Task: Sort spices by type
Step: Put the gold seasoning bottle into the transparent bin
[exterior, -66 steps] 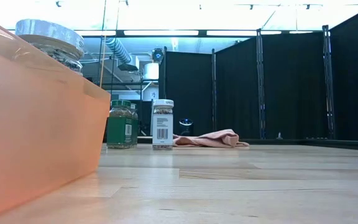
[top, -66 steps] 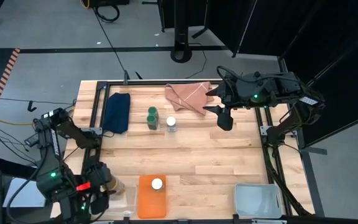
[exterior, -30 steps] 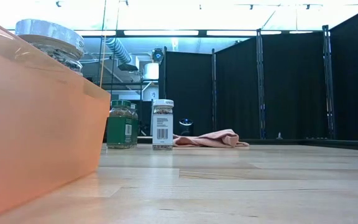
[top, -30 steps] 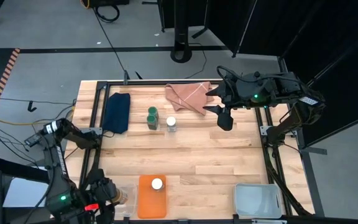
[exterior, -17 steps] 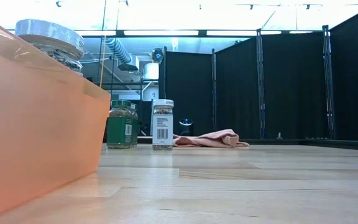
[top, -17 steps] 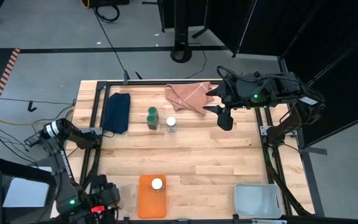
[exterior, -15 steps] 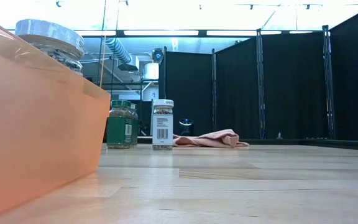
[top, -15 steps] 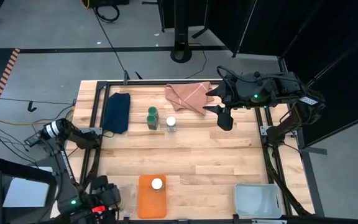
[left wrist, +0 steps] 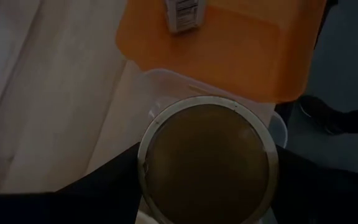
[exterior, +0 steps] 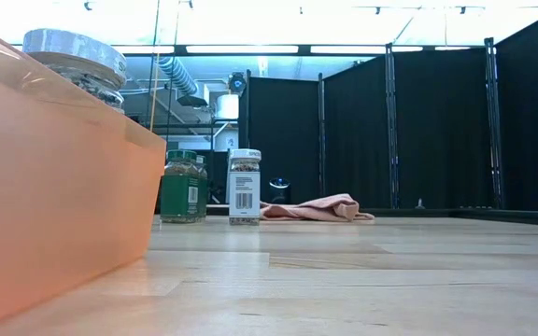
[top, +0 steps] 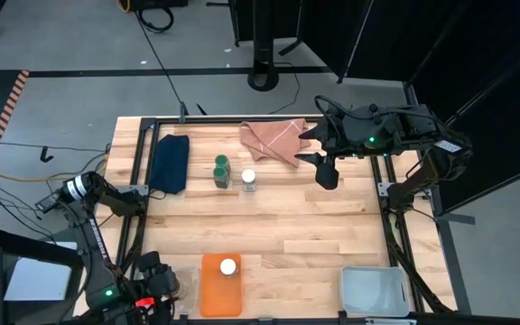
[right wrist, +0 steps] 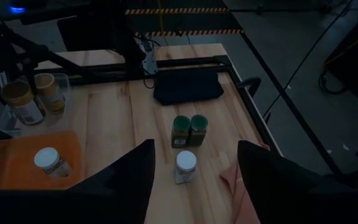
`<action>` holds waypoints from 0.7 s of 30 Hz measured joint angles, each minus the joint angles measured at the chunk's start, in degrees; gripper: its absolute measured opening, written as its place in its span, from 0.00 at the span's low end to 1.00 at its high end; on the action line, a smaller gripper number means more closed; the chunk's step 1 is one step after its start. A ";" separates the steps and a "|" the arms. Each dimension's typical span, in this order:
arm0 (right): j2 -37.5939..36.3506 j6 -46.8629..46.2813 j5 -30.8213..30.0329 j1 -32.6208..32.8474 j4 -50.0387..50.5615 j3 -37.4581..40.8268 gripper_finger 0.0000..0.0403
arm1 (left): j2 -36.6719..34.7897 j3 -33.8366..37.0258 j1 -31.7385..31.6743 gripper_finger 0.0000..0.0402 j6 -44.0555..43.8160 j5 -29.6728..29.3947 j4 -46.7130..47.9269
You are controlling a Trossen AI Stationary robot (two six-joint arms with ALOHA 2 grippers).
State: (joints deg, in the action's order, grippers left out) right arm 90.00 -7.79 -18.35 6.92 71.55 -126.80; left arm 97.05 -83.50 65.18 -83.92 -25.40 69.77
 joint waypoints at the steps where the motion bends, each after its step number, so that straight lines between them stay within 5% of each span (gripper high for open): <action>1: 0.00 0.02 0.00 0.00 0.00 0.00 0.59 | -0.02 0.41 -0.07 0.67 -0.05 -0.03 -0.31; 21: 0.00 0.46 0.00 -0.76 -0.03 0.00 0.60 | -5.70 12.66 -0.32 0.67 -0.76 -1.08 -13.05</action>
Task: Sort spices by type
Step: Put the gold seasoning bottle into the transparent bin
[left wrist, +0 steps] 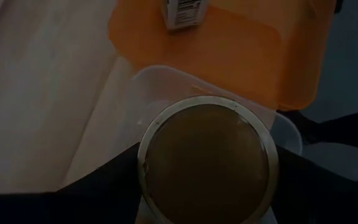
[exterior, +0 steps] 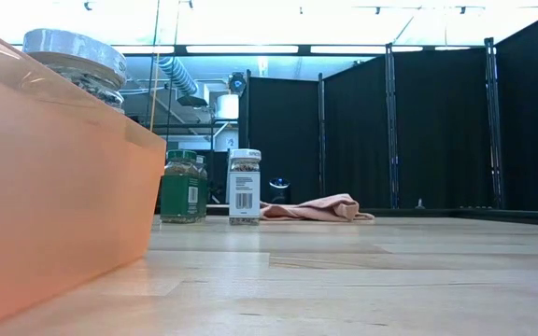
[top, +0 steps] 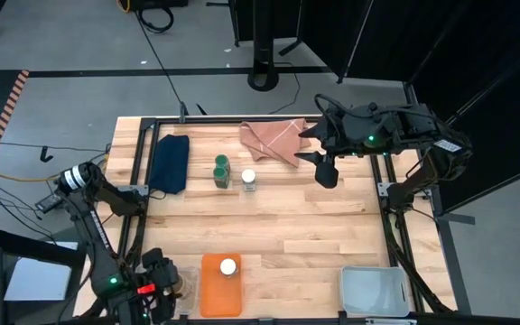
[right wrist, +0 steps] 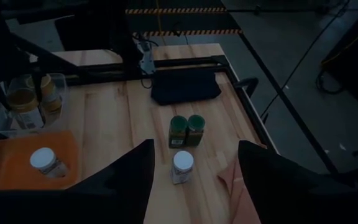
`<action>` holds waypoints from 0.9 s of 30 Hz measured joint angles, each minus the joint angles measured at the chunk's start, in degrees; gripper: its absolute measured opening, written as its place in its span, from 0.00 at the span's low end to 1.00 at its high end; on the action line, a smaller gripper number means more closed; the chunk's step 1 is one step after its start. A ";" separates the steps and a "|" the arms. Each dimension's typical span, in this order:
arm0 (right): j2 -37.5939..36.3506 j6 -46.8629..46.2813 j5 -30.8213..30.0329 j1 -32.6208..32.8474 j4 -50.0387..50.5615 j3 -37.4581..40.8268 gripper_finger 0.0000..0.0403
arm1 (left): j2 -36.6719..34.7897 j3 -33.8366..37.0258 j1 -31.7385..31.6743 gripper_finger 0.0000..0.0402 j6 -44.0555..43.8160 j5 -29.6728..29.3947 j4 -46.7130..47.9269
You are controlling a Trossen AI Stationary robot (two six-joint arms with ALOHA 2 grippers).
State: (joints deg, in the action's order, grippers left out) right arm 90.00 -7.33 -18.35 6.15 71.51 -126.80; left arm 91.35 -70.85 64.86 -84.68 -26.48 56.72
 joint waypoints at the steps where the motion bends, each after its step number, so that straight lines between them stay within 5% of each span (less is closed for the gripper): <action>1: 0.00 0.00 0.00 0.00 0.00 0.00 0.60 | 0.00 0.03 0.00 0.67 0.02 -0.02 0.06; 27: 0.00 1.09 0.00 -0.02 0.03 -0.02 0.60 | 0.00 1.88 -0.04 0.67 -0.04 0.51 -0.01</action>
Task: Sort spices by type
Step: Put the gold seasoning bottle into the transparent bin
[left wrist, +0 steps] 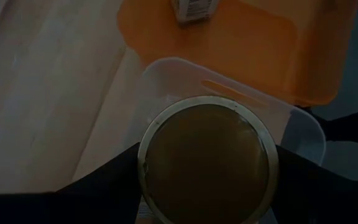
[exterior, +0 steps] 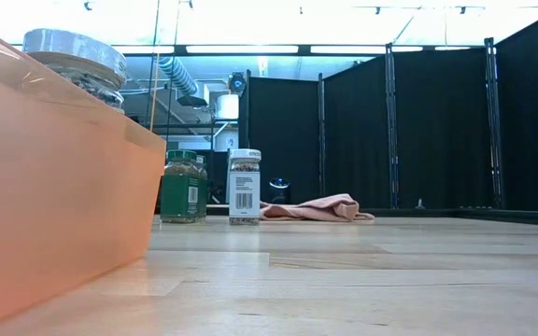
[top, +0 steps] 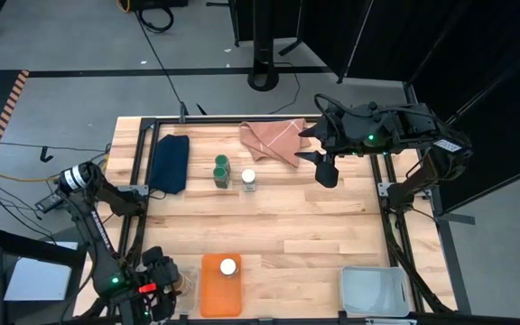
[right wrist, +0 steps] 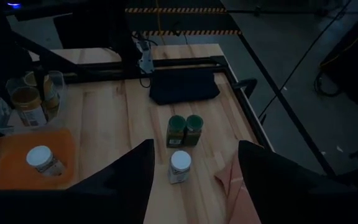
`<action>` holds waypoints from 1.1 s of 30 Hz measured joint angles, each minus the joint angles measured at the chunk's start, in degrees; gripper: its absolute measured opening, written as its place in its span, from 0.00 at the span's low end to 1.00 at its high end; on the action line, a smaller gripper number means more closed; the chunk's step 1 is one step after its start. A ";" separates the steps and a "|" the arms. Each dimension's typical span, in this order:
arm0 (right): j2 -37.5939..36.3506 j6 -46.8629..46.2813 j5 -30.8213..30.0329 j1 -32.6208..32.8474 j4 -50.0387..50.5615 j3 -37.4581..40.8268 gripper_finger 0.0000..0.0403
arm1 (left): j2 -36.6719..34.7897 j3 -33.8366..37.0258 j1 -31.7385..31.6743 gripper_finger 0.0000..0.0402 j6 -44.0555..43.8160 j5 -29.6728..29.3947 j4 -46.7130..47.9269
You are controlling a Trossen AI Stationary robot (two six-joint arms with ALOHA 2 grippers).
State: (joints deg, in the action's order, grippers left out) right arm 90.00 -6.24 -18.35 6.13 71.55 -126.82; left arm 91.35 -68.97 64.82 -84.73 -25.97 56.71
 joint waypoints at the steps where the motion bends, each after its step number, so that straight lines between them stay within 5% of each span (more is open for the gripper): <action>1: 0.00 0.00 0.00 0.00 0.00 0.00 0.60 | 0.00 0.00 0.00 0.67 0.00 -0.03 0.15; 33: 0.00 0.42 0.00 -1.49 -0.39 0.00 0.60 | 0.00 1.86 0.00 0.67 0.50 0.32 0.10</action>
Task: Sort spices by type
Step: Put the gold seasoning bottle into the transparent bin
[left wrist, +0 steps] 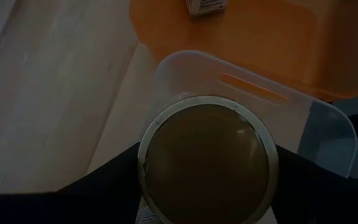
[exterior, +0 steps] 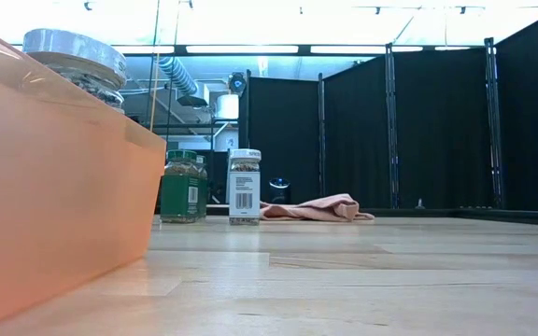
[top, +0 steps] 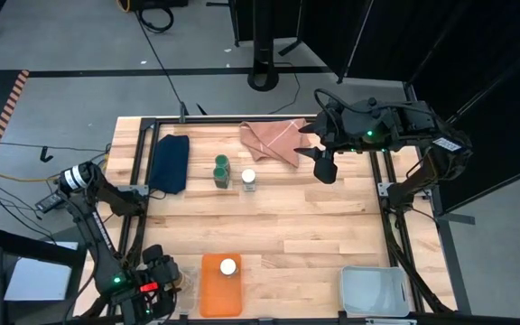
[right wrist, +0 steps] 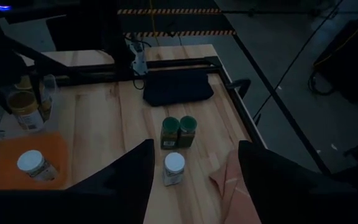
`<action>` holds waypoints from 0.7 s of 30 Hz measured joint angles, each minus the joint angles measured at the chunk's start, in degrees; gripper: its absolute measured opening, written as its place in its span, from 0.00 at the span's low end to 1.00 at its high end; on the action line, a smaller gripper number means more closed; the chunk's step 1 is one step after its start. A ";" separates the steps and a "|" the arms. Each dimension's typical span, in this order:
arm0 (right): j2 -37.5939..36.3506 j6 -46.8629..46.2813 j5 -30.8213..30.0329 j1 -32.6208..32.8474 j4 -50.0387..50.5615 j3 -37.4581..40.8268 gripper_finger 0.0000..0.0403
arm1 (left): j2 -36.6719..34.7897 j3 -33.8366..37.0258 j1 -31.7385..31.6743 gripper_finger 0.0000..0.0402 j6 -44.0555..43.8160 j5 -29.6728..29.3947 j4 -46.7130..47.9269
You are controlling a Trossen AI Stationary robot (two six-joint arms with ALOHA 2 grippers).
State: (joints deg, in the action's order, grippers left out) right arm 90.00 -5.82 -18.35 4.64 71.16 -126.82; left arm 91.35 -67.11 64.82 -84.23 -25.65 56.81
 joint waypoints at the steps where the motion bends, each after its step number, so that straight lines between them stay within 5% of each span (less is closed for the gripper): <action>1: 0.00 0.00 0.00 -0.02 0.00 0.00 0.60 | 0.00 0.00 0.00 0.67 0.00 0.00 0.08; 21: 0.00 0.02 0.02 -0.02 0.02 0.00 0.60 | -0.03 1.70 0.00 0.67 0.21 -0.54 -2.48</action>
State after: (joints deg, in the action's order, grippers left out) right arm 90.00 -5.80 -18.33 4.62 71.18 -126.82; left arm 91.32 -65.41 64.82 -84.02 -26.19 54.33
